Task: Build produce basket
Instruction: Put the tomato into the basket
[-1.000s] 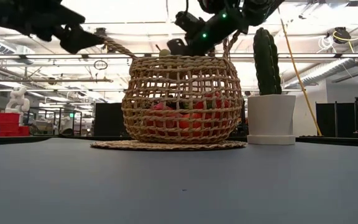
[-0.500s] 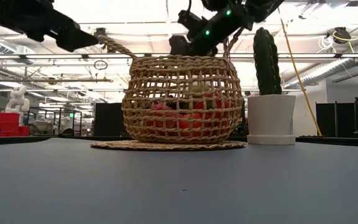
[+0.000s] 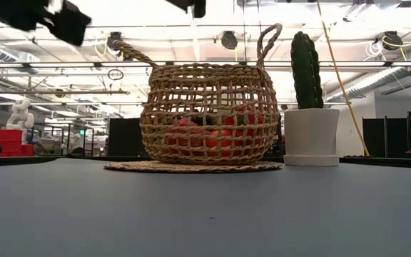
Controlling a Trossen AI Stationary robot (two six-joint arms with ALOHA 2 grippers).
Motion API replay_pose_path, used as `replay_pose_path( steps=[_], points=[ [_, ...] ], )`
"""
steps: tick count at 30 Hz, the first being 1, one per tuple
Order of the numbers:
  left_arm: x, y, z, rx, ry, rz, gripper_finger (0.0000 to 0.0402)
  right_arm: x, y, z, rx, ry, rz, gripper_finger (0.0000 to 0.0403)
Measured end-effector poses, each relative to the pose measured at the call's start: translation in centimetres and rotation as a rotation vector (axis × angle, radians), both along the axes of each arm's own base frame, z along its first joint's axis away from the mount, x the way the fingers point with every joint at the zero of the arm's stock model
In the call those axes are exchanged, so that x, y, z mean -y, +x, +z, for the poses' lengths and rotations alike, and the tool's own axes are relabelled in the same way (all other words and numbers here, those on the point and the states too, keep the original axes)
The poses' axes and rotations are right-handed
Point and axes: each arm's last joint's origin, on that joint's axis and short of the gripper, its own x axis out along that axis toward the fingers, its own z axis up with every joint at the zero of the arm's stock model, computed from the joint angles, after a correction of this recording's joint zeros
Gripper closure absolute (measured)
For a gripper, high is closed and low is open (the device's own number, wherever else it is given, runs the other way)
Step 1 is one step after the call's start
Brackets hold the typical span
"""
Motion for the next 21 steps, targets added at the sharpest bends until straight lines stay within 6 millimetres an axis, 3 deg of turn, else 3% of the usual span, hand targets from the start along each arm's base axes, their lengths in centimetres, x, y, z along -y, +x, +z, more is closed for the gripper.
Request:
replay_pose_path(
  steps=[4,9,15,21],
  points=[
    [1.7,0.0,1.6,0.006,-0.059,-0.105,0.0166,-2.7,1.8,-2.0,-0.027,0.032,0.051,0.0009],
    [5.0,0.2,2.8,0.019,-0.001,-0.271,0.0216,-6.8,4.3,-3.8,-0.048,0.133,0.150,0.0009],
    [8.5,0.5,3.3,0.025,0.100,-0.267,0.0254,-11.9,5.7,-7.8,-0.109,0.143,0.217,0.0009],
    [10.0,1.0,4.0,0.049,0.189,-0.186,0.0243,-12.7,6.2,-12.2,-0.172,0.016,0.115,0.0009]
  ],
)
